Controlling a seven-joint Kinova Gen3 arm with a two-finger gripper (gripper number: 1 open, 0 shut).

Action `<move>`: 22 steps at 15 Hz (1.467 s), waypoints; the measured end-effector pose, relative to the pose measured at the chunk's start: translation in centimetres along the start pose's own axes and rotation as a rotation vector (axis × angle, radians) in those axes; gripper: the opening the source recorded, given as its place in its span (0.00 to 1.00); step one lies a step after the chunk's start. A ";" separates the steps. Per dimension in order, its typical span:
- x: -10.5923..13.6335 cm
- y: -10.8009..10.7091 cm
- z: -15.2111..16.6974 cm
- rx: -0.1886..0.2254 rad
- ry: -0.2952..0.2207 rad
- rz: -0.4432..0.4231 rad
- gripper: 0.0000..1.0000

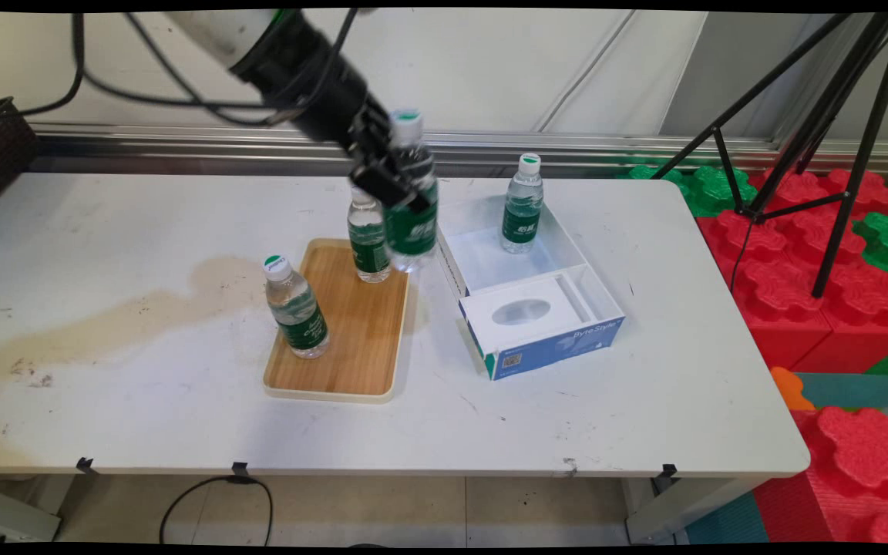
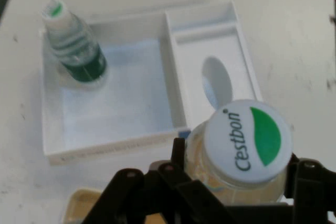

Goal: Place the picked object on the tray

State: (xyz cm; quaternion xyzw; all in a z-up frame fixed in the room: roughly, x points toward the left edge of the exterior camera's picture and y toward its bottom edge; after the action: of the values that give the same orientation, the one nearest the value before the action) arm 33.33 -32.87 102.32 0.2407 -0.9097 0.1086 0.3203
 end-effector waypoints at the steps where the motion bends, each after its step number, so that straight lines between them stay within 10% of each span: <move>1: -0.5 0.1 0.0 -0.007 -0.004 0.010 0.00; 7: -3.8 1.9 1.1 -0.045 -0.038 0.072 0.00; 15: -7.2 5.9 1.5 0.017 -0.159 -0.020 0.00; 22: -8.8 6.6 3.3 0.061 -0.141 -0.082 0.00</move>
State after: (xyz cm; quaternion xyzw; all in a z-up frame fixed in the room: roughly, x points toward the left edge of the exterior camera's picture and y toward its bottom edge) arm 34.21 -25.11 93.88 0.2946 -0.9156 0.1057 0.2523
